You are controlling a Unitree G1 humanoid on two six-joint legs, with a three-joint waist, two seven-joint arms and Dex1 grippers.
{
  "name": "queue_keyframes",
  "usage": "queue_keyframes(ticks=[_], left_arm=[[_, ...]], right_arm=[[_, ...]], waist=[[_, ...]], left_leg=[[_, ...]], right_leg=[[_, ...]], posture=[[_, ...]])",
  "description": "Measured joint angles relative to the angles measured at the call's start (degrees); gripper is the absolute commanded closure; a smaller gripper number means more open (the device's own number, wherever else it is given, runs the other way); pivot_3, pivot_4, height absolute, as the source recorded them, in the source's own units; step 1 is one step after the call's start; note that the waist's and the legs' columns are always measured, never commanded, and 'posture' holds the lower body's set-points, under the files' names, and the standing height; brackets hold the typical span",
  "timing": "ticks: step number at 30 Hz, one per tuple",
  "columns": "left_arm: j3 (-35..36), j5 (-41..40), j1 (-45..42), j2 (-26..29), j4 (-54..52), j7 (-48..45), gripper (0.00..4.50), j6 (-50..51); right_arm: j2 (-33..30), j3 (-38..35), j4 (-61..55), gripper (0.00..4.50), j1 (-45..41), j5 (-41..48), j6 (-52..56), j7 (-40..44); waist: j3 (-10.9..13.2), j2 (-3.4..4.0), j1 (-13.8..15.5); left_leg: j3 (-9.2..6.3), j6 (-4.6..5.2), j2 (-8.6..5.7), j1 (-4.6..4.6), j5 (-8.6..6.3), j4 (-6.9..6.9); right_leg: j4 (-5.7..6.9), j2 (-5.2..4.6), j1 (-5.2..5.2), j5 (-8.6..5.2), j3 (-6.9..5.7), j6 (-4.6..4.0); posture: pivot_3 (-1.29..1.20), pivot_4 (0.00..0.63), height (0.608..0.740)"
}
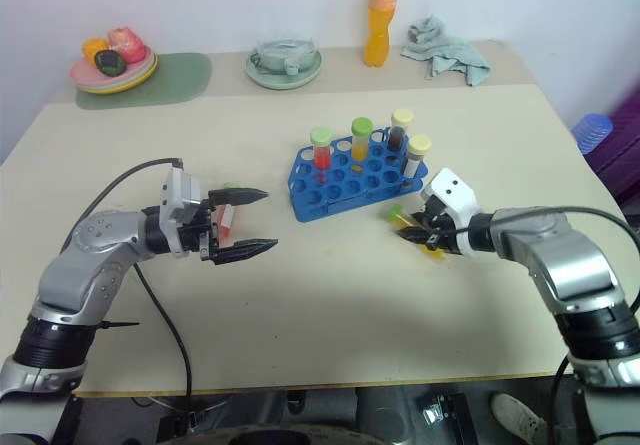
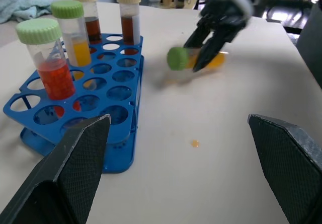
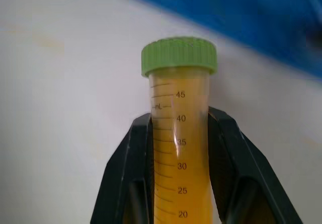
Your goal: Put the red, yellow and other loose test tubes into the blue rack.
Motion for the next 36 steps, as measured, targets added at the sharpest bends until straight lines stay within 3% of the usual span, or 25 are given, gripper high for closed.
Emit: queue_keyframes(ticks=[7,16,25,36], left_arm=[[1.9,0.0,-0.2,1.2,2.7,0.0,0.00,-0.2],[2.0,0.1,-1.1,1.3,5.6,-1.1,0.00,-1.9],[4.1,0.1,1.9,2.6,4.9,-1.2,0.00,-2.8],[6.4,0.0,5.1,3.5,2.5,0.1,0.00,-2.9]], right_arm=[[18.6,-4.1,0.9,3.70,-0.3,-0.6,-21.3,-5.8],[36.7,-3.5,22.9,3.70,-8.0,-9.2,-47.5,-17.1],[38.9,-6.4,40.7,3.70,-11.8,-10.0,-62.0,-18.8],[39.3,-7.8,51.7,3.70,-17.2,-9.8,-68.3,-18.0]], waist=[[0.0,0.01,0.1],[0.0,0.02,0.0],[0.0,0.05,-0.2],[0.0,0.06,-0.3]], left_leg=[[-0.01,-0.04,-0.01,0.02,0.02,0.05],[-0.01,-0.25,-0.04,0.04,0.15,0.01],[-0.01,-0.32,0.02,0.33,0.16,-0.08],[0.01,-0.34,0.04,0.84,0.14,-0.26]], right_leg=[[0.08,0.05,-0.03,0.02,0.03,-0.01],[0.59,0.25,-0.28,0.02,0.13,-0.06],[0.71,0.42,-0.28,0.01,0.29,-0.09],[0.67,0.43,0.02,-0.02,0.36,-0.15]], posture=[[0.00,0.150,0.739],[0.00,0.150,0.739],[0.00,0.150,0.739],[0.00,0.150,0.739]])
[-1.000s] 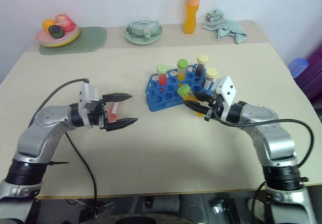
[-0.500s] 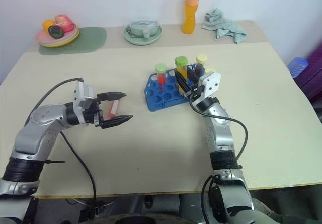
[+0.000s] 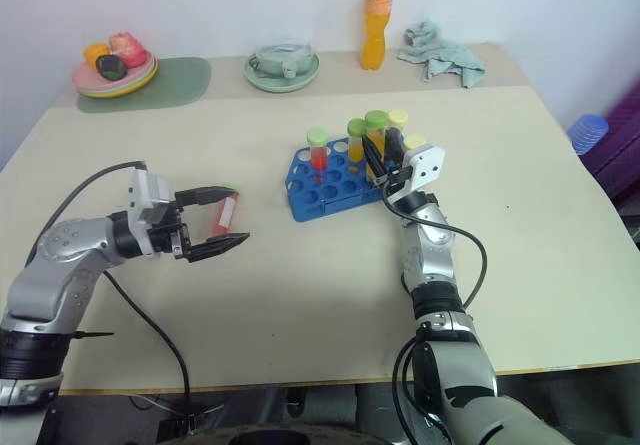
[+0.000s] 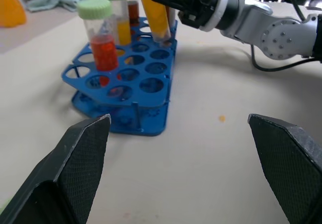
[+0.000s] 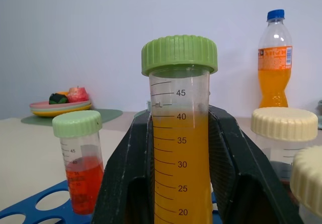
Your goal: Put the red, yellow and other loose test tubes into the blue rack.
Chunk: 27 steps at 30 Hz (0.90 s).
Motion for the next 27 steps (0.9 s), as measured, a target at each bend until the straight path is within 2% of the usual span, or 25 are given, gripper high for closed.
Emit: queue_keyframes(ticks=[5,13,27], left_arm=[[0.3,0.0,0.9,0.0,-0.9,0.4,0.00,0.0],[1.2,0.0,1.9,0.5,-1.0,0.7,0.00,-0.2],[1.4,0.0,2.3,0.4,-1.0,0.6,0.00,-0.6]], right_arm=[[1.3,-0.2,2.6,3.70,-0.9,0.5,-1.8,1.6],[1.6,0.2,0.3,3.70,0.5,2.2,-0.3,4.6],[1.3,-0.2,-0.3,3.70,0.9,2.2,0.3,4.8]], waist=[[0.0,0.00,-0.1],[0.0,0.01,0.0],[0.0,0.01,0.1]], left_leg=[[0.00,-0.03,0.05,0.03,-0.02,-0.03],[0.00,-0.05,0.06,0.04,-0.03,-0.04],[0.00,-0.07,0.07,0.05,-0.04,-0.06]], right_leg=[[0.00,0.05,0.01,-0.02,0.01,-0.03],[0.00,0.06,0.01,-0.02,0.04,-0.04],[0.00,0.06,0.01,-0.03,0.05,-0.05]], posture=[[0.00,0.150,0.739],[0.00,0.150,0.739],[0.00,0.150,0.739]])
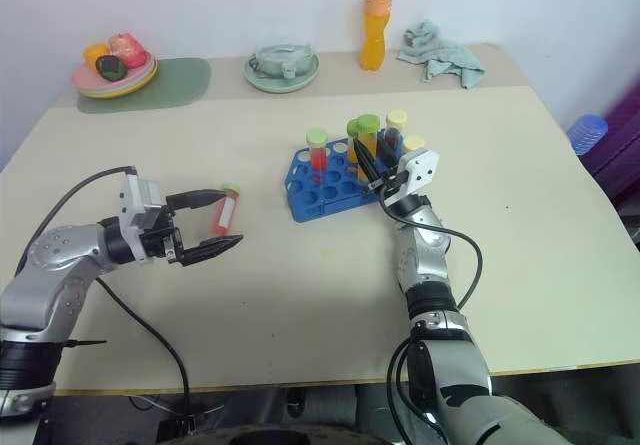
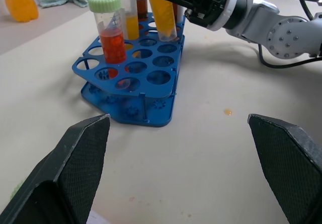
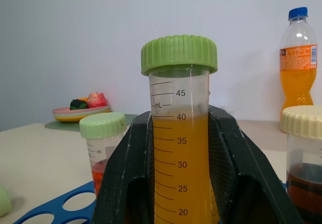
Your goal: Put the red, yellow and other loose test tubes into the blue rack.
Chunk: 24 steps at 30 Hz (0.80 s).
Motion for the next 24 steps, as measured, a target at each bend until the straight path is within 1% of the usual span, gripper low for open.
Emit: queue_keyframes(ticks=[5,14,17,19,21,22,24], left_arm=[[0.0,0.0,0.0,0.0,0.0,-0.1,0.00,0.0],[0.0,0.0,-0.1,-0.6,0.0,0.0,0.00,0.0],[-0.1,0.0,-0.1,-0.7,0.0,0.1,0.00,0.0],[-0.1,0.0,-0.1,-0.8,-0.2,0.2,0.00,0.0],[-0.1,0.0,-0.1,-0.9,-0.8,0.2,0.00,0.0],[-0.1,0.0,-0.1,-1.1,-1.1,0.3,0.00,0.1],[-0.1,-0.1,-0.1,-1.3,-1.6,0.4,0.00,0.2]], right_arm=[[-0.3,0.0,-0.5,3.70,1.8,-0.1,1.5,-0.4],[-0.3,0.0,-0.8,3.70,1.9,-0.1,2.0,-0.4],[0.2,-0.4,-0.8,3.70,1.9,1.7,3.0,0.9],[0.4,-0.6,-0.8,2.65,1.9,2.7,3.6,1.8],[0.5,-0.5,-0.8,1.80,2.1,3.0,4.5,2.7],[0.7,-0.3,-0.8,1.20,2.5,3.1,4.7,3.1],[1.1,0.1,-0.8,0.17,3.3,3.1,5.3,3.7]], waist=[[0.0,0.02,0.0],[0.0,0.02,0.1],[0.0,0.02,0.0],[0.0,0.02,0.0],[0.0,0.02,0.0],[0.0,0.02,0.0],[0.0,0.02,0.0]], left_leg=[[0.00,-0.06,0.00,0.00,-0.04,-0.03],[0.00,-0.06,0.00,0.00,-0.04,-0.08],[0.00,-0.05,0.01,0.00,-0.03,-0.09],[0.00,-0.03,0.01,0.00,-0.02,-0.12],[0.00,-0.03,0.01,0.00,-0.01,-0.16],[0.00,-0.04,0.02,0.00,0.00,-0.21],[0.00,-0.12,0.02,0.00,0.06,-0.35]], right_leg=[[0.00,0.00,-0.02,0.00,0.00,-0.01],[-0.01,0.00,-0.03,-0.02,0.01,-0.03],[-0.01,0.00,-0.04,-0.02,0.02,-0.03],[-0.02,0.00,-0.05,-0.02,0.02,-0.03],[-0.03,0.00,-0.06,-0.02,0.02,-0.04],[-0.03,0.00,-0.08,-0.03,0.02,-0.06],[-0.02,-0.01,-0.09,-0.05,0.02,-0.08]], posture=[[0.00,0.150,0.739],[0.00,0.150,0.739],[0.00,0.150,0.739],[0.00,0.150,0.739],[0.00,0.150,0.739],[0.00,0.150,0.739],[0.00,0.150,0.739]])
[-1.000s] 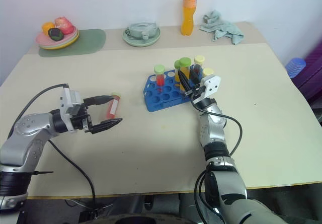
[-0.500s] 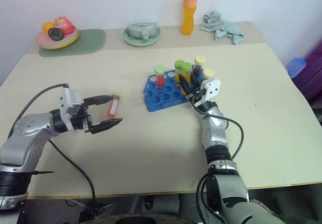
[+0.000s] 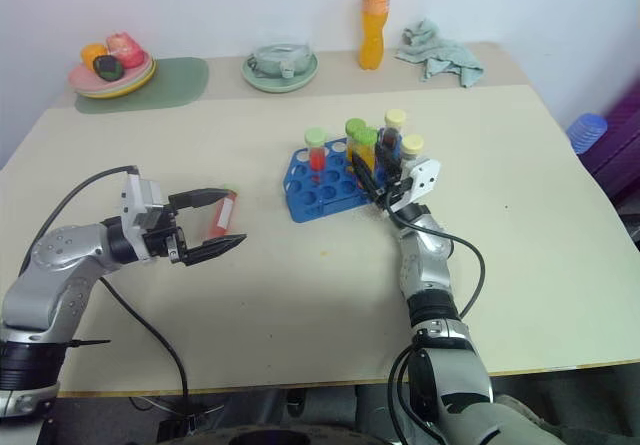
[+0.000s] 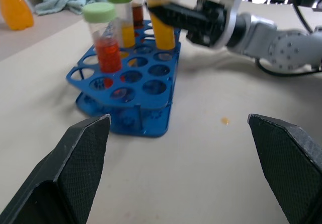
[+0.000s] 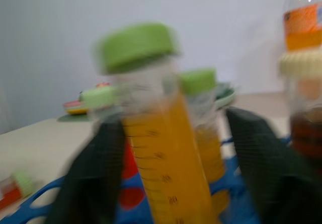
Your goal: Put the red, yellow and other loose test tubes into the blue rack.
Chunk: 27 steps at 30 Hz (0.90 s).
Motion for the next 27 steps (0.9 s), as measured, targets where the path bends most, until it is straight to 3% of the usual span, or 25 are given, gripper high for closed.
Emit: queue_keyframes(ticks=[7,14,19,27], left_arm=[[0.6,-2.2,0.0,-1.9,-1.1,2.5,0.00,2.2],[1.3,-5.9,-2.8,-4.2,-3.9,9.4,0.00,7.1],[3.1,-8.6,-5.4,-6.2,-4.7,15.3,0.00,11.0],[7.2,-15.6,-11.7,-7.5,-7.0,31.1,0.00,24.7]], right_arm=[[-1.8,1.4,-1.5,0.08,0.8,-3.2,-0.8,-0.4],[-6.7,2.4,-11.0,0.08,5.2,-4.5,2.7,-1.5],[-11.6,3.2,-20.2,0.08,10.5,-7.1,7.9,-3.6],[-25.6,2.6,-37.6,0.08,23.6,-1.5,19.9,4.6]], waist=[[0.0,-0.01,0.1],[0.0,-0.01,0.2],[0.0,-0.03,0.3],[0.0,-0.06,0.2]], left_leg=[[0.00,-0.09,0.04,0.00,0.07,-0.15],[-0.01,-0.10,0.04,0.00,0.08,-0.14],[-0.01,-0.10,0.04,0.00,0.09,-0.14],[0.00,-0.09,0.07,-0.03,0.08,-0.09]], right_leg=[[0.01,0.01,-0.01,-0.04,0.00,-0.07],[0.02,0.00,0.03,-0.04,0.01,-0.07],[0.02,-0.01,0.06,-0.04,0.01,-0.07],[-0.01,-0.11,0.13,-0.05,0.00,-0.05]], posture=[[0.00,0.150,0.739],[0.00,0.150,0.739],[0.00,0.150,0.739],[0.00,0.150,0.739]])
